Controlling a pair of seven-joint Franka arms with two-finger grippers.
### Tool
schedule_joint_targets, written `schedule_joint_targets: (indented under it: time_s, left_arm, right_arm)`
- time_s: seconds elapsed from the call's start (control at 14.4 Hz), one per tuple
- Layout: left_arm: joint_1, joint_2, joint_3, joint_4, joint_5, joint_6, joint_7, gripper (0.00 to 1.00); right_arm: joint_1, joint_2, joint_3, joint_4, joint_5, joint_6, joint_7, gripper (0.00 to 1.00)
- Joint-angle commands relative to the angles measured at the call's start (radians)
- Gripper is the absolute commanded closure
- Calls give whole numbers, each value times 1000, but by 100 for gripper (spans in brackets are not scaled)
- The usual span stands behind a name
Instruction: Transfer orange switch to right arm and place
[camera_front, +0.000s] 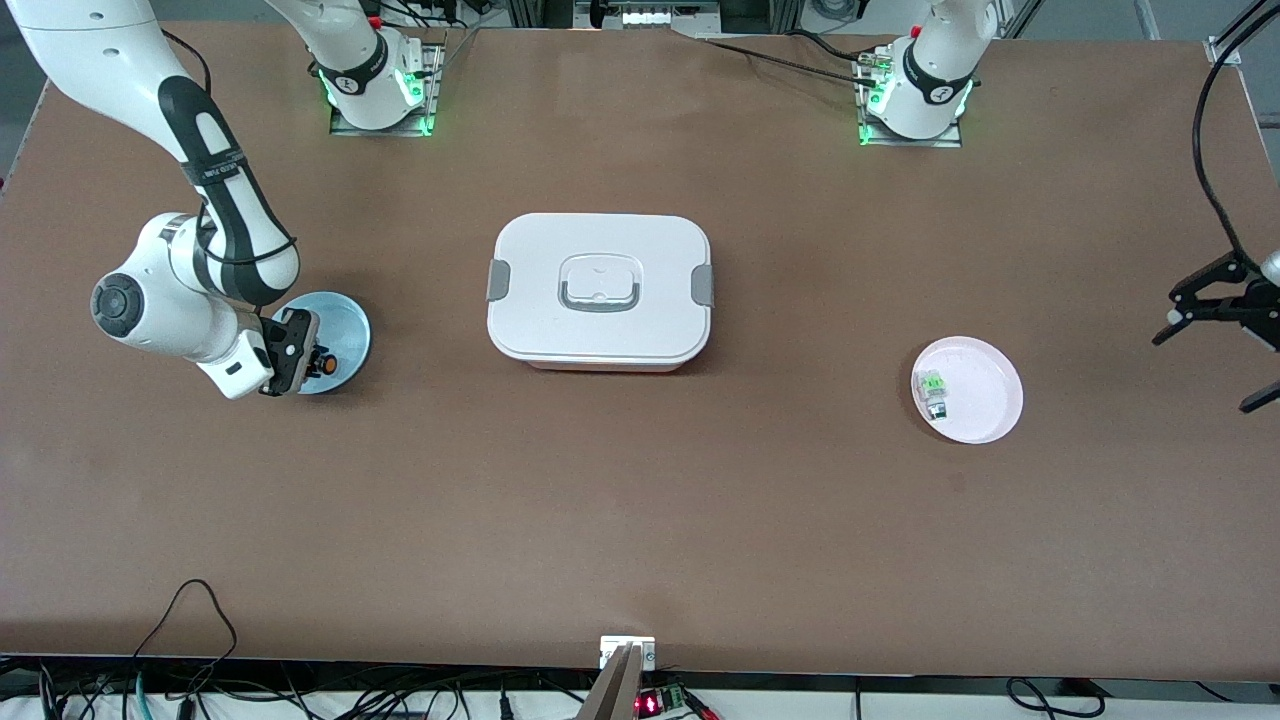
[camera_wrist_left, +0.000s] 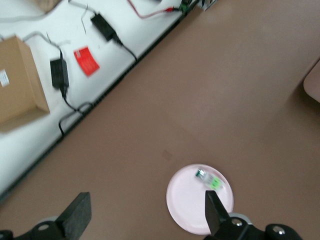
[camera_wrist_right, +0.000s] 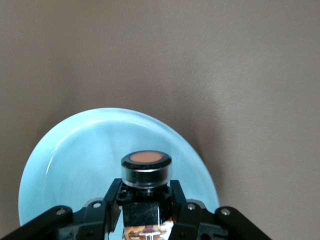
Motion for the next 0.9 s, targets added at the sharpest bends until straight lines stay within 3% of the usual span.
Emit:
schedule_joint_targets:
  time_s: [0.0,0.21,0.35,0.42,0.62,0.83]
  left_arm:
    - [-49,6,12,98,102,-188,-258,0]
    - [-87,-14,14,112,132,-310,-530,0]
    - [-108,-26,22,112,133,-350,-699,0]
    - [-119,-28,25,112,133,-356,-757,0]
    - [-251,-48,124,103,193,-359,-952,0]
    - [-288,-60,134,54,288,-358,-1003,0]
  right_arm:
    - [-21,-4,11,-10,-8,13,-17,2]
    - [-18,-16,14,34,-6,-10,0,0]
    - [-18,-33,17,109,0,-117,43,0]
    - [-18,-52,17,138,1,-178,102,0]
    - [-16,-118,20,192,3,-233,262,0]
    - [-9,-169,25,270,1,-343,504,0]
